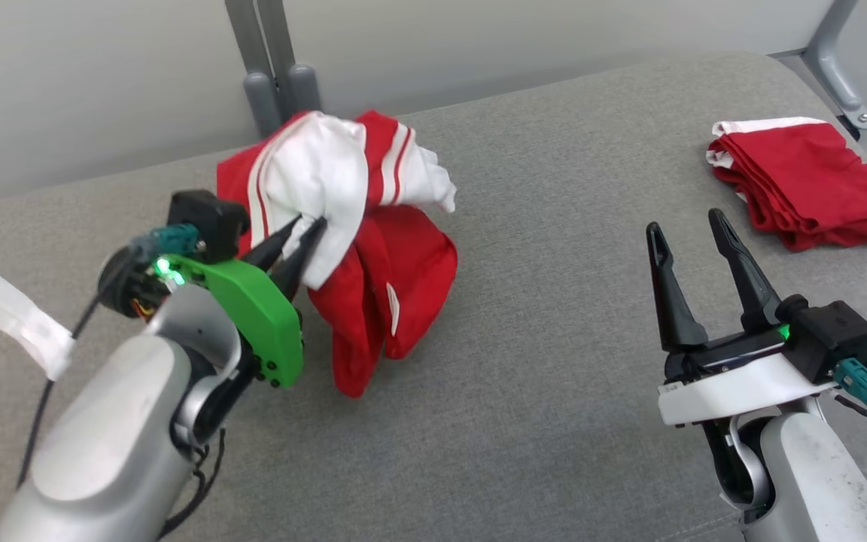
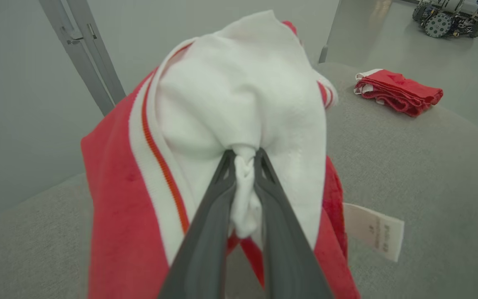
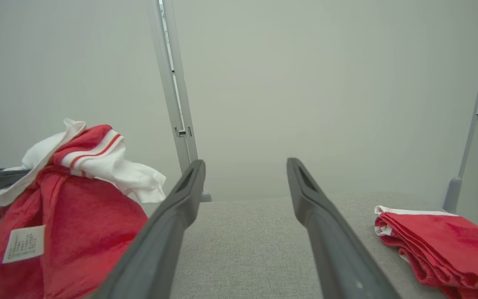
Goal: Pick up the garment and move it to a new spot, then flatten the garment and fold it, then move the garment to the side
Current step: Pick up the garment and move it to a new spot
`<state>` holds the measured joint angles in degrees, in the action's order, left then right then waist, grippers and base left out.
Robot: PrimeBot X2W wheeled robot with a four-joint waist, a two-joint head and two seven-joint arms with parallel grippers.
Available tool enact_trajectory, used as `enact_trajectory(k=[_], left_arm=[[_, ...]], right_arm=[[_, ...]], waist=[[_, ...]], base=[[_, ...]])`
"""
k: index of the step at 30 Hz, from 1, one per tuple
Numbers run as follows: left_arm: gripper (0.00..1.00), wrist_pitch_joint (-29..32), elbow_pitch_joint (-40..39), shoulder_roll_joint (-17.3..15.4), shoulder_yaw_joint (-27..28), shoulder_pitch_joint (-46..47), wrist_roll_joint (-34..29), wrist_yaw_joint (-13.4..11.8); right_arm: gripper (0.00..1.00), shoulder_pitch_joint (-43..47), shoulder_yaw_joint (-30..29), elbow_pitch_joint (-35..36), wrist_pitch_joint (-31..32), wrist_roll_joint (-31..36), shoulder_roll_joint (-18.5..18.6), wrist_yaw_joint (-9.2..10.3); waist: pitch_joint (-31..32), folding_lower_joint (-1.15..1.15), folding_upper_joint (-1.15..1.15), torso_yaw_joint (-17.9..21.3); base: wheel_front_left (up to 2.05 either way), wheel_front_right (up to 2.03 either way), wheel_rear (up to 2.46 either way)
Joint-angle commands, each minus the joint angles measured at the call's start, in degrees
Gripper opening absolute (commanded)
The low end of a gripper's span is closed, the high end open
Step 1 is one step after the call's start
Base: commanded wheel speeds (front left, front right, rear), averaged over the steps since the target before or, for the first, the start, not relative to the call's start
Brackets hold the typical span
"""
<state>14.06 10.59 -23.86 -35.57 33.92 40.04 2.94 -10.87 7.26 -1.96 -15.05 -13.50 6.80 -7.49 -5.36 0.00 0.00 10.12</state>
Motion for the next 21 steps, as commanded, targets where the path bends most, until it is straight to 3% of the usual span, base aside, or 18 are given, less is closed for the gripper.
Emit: enact_trajectory(k=[1,9,10,11,12,21], left_arm=[[0.00,-1.5,2.6,1.2,-0.7,-1.9,0.0,0.1],[0.00,-13.1,19.6,8.9,-6.1,-3.5,-4.5,1.8],[0.11,-14.4,22.0,10.0,-6.3,-3.3,-4.7,1.9],[0.44,-15.1,23.9,10.7,-6.8,-3.0,-4.9,2.2],[1.00,-16.3,25.6,11.6,-7.1,-2.3,-5.2,2.4],[1.00,-21.5,31.4,13.2,-7.8,0.2,-4.8,3.6]], right_arm=[[1.00,0.3,0.3,0.0,-0.2,-0.2,0.1,0.00],[1.00,-0.1,0.6,-0.5,-0.2,-0.2,0.2,0.00],[1.00,-0.2,0.7,-0.5,-0.2,-0.1,0.1,0.00],[1.00,-0.2,0.7,-0.6,-0.2,-0.1,0.2,0.00],[1.00,-0.1,0.6,-0.6,-0.2,-0.1,0.3,0.00],[1.00,1.5,0.6,-1.2,-0.2,-0.1,0.7,0.00]], waist=[[0.0,0.00,0.00,1.7],[-0.4,0.00,0.00,2.4],[-0.3,0.00,0.00,2.3],[-0.3,0.00,0.00,2.2],[-0.2,0.00,0.00,2.0],[1.8,0.00,0.00,-1.0]], base=[[0.00,0.00,0.00],[0.00,0.00,0.00],[0.00,0.00,0.00],[0.00,0.00,0.00],[0.00,0.00,0.00],[0.00,0.00,0.00]])
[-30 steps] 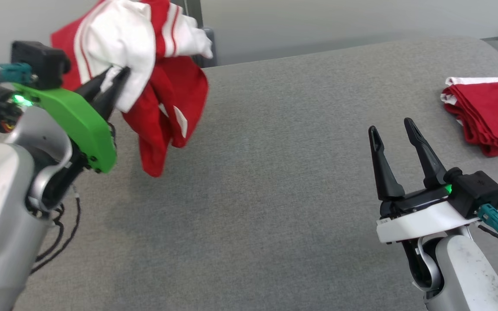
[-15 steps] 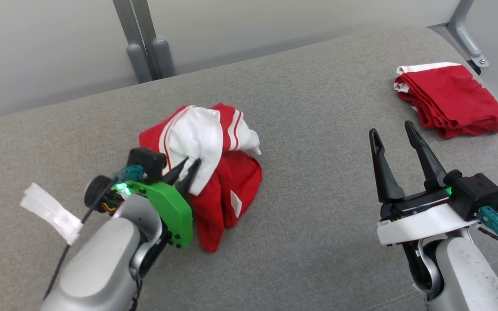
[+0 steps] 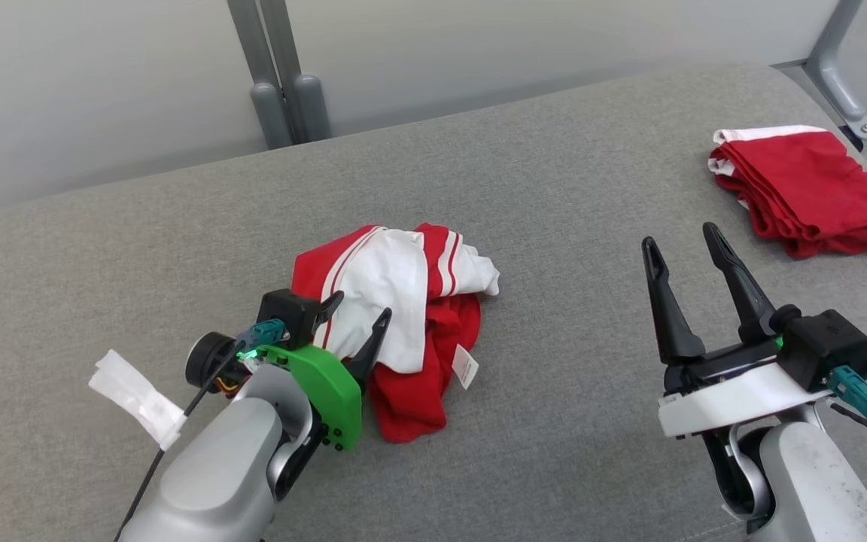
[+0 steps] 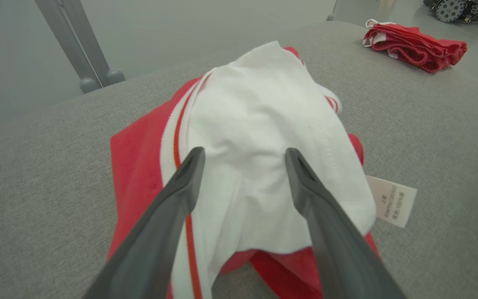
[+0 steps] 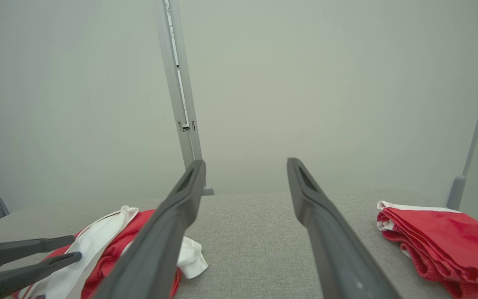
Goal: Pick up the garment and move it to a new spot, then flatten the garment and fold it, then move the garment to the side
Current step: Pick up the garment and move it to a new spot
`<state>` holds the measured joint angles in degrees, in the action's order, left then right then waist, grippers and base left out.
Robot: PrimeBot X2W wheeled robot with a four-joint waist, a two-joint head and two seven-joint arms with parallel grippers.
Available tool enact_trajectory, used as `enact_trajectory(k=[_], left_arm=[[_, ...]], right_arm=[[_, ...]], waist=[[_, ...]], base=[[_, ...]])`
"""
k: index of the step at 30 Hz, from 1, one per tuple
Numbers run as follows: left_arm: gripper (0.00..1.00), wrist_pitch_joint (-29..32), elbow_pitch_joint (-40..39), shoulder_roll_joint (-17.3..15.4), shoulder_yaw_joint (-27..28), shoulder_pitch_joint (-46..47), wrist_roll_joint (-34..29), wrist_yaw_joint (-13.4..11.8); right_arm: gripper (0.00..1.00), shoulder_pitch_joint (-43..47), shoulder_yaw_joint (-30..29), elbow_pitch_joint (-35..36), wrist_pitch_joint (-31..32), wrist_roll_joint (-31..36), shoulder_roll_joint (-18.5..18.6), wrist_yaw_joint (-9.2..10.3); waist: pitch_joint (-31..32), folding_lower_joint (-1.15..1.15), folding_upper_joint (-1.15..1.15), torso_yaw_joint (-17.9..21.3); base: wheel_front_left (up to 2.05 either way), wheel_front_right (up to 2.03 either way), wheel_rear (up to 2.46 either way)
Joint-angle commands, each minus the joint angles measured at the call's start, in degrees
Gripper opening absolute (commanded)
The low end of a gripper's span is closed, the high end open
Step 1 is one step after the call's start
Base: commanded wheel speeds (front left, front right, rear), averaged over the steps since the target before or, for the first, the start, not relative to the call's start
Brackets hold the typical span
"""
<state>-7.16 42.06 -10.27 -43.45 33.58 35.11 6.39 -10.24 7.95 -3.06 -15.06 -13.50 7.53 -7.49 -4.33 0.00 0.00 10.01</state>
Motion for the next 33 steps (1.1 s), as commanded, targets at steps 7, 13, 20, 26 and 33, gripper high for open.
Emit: enact_trajectory(k=[7,13,20,26,33], left_arm=[[1.00,-5.0,-5.5,-3.8,3.8,-2.5,1.7,-2.9],[1.00,-6.7,-14.1,-9.1,8.1,-6.8,2.2,-7.8],[1.00,-7.9,-24.6,-14.7,14.9,-14.8,1.7,-13.7],[1.00,-8.0,-32.7,-14.3,21.8,-22.9,-1.9,-15.9],[1.00,-8.0,-35.3,-8.9,28.4,-31.3,-5.9,-15.0]], right_arm=[[1.00,2.3,-1.7,0.0,-0.2,-0.4,0.0,0.00],[1.00,4.8,-3.2,-0.7,-0.2,-0.9,0.6,0.00],[1.00,7.5,-4.5,-3.0,-0.2,-1.2,1.1,0.00],[1.00,8.4,-4.3,-4.6,-0.2,-1.4,1.1,0.00],[1.00,7.6,-3.1,-5.2,-0.2,-2.2,1.2,0.00]], waist=[[2.6,0.00,0.00,-3.8],[4.0,0.00,0.00,-7.1],[4.2,0.00,0.00,-9.5],[3.2,0.00,0.00,-10.2],[2.4,0.00,0.00,-9.9]], base=[[0.00,0.00,0.00],[0.00,0.00,0.00],[0.00,0.00,0.00],[0.00,0.00,0.00],[0.00,0.00,0.00]])
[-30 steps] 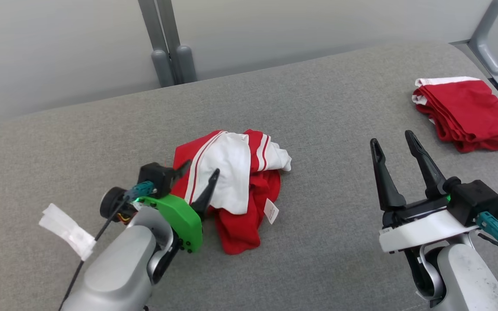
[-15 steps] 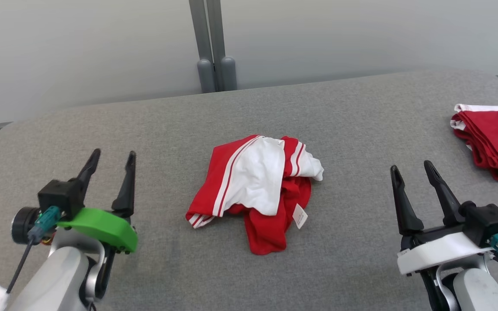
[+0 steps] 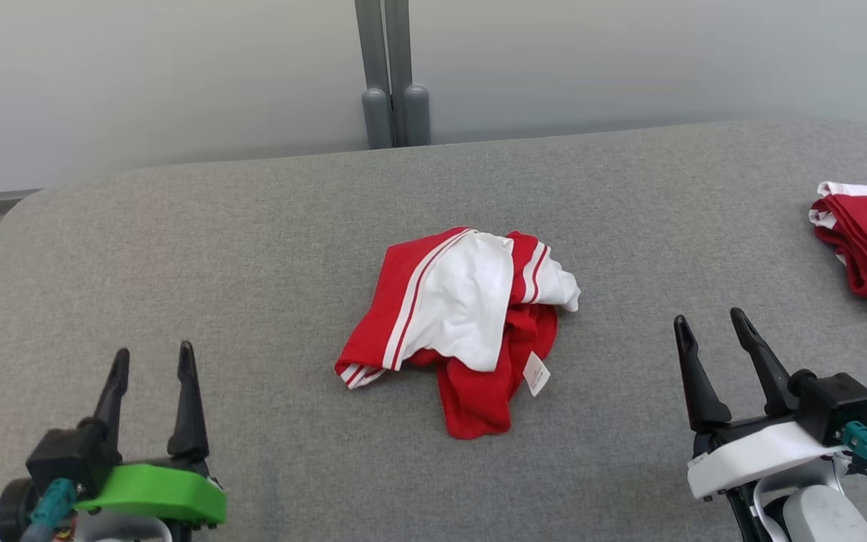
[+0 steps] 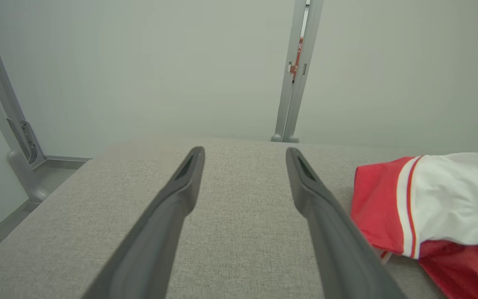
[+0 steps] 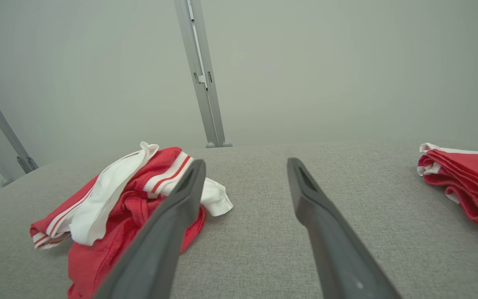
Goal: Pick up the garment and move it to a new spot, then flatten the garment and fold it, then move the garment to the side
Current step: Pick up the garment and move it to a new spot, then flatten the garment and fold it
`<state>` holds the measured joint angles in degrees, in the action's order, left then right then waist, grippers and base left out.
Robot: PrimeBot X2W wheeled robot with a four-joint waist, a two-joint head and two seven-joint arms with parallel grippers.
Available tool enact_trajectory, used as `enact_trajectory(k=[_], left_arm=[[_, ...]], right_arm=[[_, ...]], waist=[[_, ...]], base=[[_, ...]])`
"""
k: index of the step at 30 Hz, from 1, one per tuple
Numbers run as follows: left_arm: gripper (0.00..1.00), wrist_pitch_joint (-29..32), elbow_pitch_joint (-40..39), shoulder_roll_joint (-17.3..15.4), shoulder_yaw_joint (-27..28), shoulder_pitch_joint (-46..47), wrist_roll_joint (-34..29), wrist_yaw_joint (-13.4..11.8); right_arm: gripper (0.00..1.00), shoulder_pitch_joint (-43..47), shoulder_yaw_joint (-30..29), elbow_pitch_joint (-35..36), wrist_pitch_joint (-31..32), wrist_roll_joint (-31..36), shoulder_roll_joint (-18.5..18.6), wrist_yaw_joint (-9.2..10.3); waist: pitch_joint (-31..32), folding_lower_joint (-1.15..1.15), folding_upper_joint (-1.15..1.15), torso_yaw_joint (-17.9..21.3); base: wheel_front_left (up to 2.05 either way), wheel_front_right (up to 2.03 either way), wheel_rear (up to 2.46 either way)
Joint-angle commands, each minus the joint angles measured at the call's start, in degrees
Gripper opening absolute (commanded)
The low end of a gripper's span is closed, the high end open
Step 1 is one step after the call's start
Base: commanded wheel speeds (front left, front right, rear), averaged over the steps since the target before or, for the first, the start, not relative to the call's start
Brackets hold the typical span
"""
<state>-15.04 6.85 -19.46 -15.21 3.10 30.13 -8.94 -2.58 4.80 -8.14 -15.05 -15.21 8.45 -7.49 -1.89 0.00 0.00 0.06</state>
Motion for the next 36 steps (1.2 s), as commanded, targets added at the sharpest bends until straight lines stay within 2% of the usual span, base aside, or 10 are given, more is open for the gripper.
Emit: enact_trajectory(k=[1,6,10,19,36], left_arm=[[1.00,-0.2,0.0,1.3,0.9,-1.5,-1.3,0.8],[1.00,-0.2,0.6,5.5,3.8,-3.1,-4.5,3.4],[1.00,-0.2,1.4,7.2,5.7,-3.0,-6.4,5.4],[1.00,-0.2,3.0,9.8,8.9,-3.7,-9.5,8.4],[1.00,-0.2,5.4,12.4,12.0,-3.0,-12.6,11.5]], right_arm=[[1.00,-0.1,0.2,-0.2,-0.2,-0.5,0.4,0.00],[1.00,-0.4,0.5,-0.5,-0.2,-0.8,0.9,0.00],[1.00,-0.8,0.8,-0.7,-0.2,-0.8,1.1,0.00],[1.00,-0.4,1.4,-1.0,-0.2,-0.8,0.8,0.00],[1.00,-0.7,1.6,-1.2,-0.2,-1.0,0.6,0.00]], waist=[[-0.1,0.00,0.00,0.0],[-0.1,0.00,0.00,0.0],[0.3,0.00,0.00,0.1],[1.2,0.00,0.00,0.7],[1.6,0.00,0.00,0.9]], base=[[0.00,0.00,0.00],[0.00,0.00,0.00],[0.00,0.00,0.00],[0.00,0.00,0.00],[0.00,0.00,0.00]])
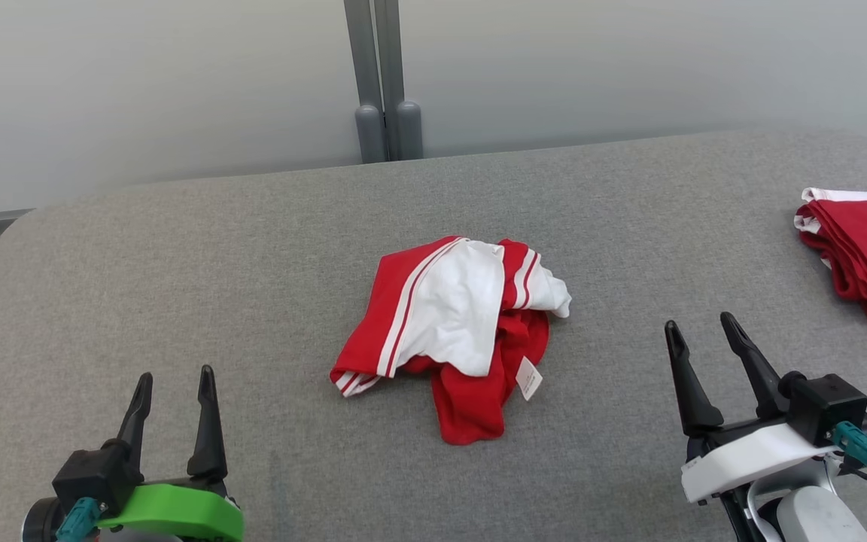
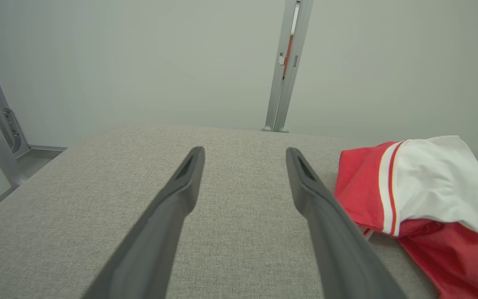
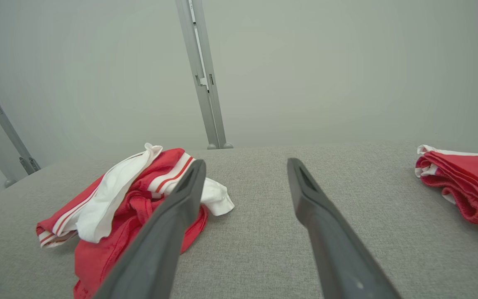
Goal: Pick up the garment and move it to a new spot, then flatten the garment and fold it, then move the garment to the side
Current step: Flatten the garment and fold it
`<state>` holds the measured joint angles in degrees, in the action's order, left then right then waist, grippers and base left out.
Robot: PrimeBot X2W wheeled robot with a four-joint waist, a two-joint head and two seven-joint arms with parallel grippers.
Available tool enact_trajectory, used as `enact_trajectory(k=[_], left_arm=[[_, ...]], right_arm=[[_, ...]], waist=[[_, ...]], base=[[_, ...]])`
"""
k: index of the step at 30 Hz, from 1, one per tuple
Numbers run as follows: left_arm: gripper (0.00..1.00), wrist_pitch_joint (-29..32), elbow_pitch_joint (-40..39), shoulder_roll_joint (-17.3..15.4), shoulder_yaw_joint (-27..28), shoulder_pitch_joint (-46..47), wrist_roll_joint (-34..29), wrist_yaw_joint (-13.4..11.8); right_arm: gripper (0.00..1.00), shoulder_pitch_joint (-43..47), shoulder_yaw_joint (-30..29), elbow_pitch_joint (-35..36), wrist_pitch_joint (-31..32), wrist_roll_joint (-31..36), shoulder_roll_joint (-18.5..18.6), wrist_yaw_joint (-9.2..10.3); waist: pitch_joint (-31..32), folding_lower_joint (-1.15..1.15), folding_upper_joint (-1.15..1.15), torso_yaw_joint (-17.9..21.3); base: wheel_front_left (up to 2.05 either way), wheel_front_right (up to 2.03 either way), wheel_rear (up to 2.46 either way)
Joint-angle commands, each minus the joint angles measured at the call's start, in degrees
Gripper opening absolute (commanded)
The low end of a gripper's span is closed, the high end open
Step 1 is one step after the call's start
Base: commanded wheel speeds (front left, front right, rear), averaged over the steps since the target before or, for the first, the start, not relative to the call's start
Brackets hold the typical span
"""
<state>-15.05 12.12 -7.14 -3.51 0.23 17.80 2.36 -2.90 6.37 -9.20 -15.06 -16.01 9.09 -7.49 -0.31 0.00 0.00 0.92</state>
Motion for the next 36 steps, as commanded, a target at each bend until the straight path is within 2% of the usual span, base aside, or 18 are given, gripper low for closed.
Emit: enact_trajectory(k=[1,9,16,25,31,36], left_arm=[[1.00,-0.2,0.3,0.1,0.4,-0.1,-0.4,0.3],[1.00,-0.2,0.7,1.0,1.0,0.2,-1.4,1.2],[1.00,-0.2,1.4,1.7,1.2,1.3,-1.9,2.0],[1.00,-0.2,2.4,2.6,0.9,2.3,-2.5,2.7],[1.00,-0.2,2.7,3.0,1.2,2.8,-2.4,3.0],[1.00,-0.2,3.0,3.3,1.5,3.1,-2.7,3.3]], right_arm=[[1.00,-0.4,0.2,-0.2,-0.2,-0.2,0.0,0.00],[1.00,-2.1,2.5,0.1,-0.2,-0.6,-0.8,0.00],[1.00,-4.4,6.6,-0.8,-0.2,-1.8,-0.5,0.00],[1.00,-8.1,17.6,-8.6,1.1,-7.8,0.7,0.00],[1.00,-10.9,20.3,-14.4,3.4,-10.5,0.2,0.00],[1.00,-12.4,21.0,-16.7,2.7,-11.6,-0.2,0.00]], waist=[[0.1,0.00,0.00,0.0],[0.0,0.00,0.00,-0.2],[-0.5,0.00,0.00,-2.6],[-1.9,0.00,0.00,-7.0],[-2.7,0.00,0.00,-9.2],[-3.2,0.00,0.00,-10.5]], base=[[0.00,0.00,0.00],[0.00,0.00,0.00],[0.00,0.00,0.00],[0.00,0.00,0.00],[0.00,0.00,0.00],[0.00,0.00,0.00]])
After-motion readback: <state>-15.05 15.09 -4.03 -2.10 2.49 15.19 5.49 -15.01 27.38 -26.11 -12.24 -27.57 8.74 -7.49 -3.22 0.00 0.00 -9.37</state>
